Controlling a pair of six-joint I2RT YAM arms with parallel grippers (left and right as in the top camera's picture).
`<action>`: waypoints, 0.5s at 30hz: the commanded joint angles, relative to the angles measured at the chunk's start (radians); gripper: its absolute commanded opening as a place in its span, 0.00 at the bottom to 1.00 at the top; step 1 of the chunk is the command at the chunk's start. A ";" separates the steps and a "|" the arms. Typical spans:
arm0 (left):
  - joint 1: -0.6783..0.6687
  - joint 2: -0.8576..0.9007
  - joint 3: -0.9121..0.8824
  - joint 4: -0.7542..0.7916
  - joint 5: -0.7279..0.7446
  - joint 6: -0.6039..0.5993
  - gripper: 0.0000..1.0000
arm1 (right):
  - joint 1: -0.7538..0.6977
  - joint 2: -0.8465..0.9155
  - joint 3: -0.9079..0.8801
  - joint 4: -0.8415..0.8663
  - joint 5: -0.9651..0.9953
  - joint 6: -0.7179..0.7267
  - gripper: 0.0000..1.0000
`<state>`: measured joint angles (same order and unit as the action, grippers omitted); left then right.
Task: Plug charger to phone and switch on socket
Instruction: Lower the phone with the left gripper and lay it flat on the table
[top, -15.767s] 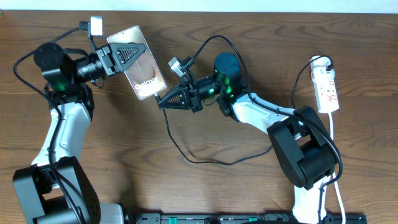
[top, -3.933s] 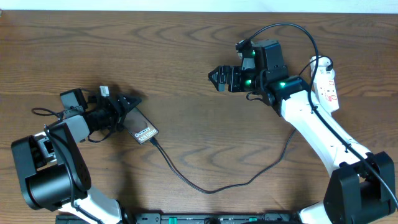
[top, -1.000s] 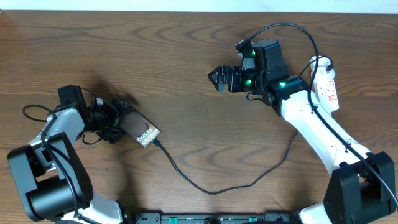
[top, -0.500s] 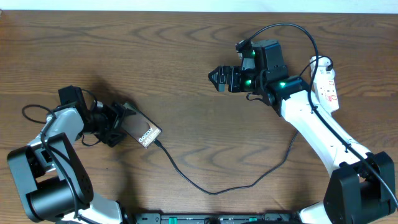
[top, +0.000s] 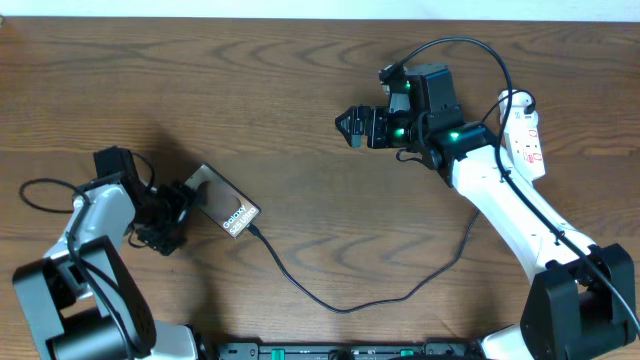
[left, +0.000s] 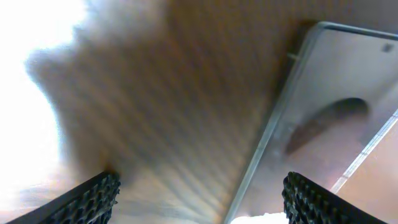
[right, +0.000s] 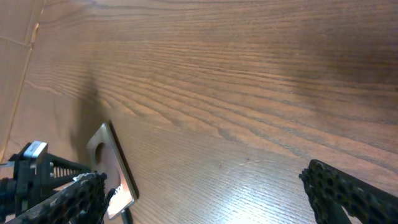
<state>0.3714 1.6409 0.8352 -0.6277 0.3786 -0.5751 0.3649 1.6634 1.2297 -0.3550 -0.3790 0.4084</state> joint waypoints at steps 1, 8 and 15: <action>0.011 -0.040 -0.062 -0.005 -0.139 0.050 0.87 | 0.003 -0.018 0.007 -0.002 0.006 -0.014 0.99; 0.011 -0.230 -0.058 0.003 0.068 0.092 0.87 | 0.003 -0.018 0.007 -0.002 0.007 -0.014 0.99; 0.011 -0.395 -0.032 0.023 0.208 0.162 0.87 | 0.003 -0.018 0.007 -0.002 0.006 -0.021 0.99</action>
<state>0.3782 1.3075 0.7757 -0.6189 0.4854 -0.4759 0.3649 1.6634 1.2297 -0.3553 -0.3767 0.4076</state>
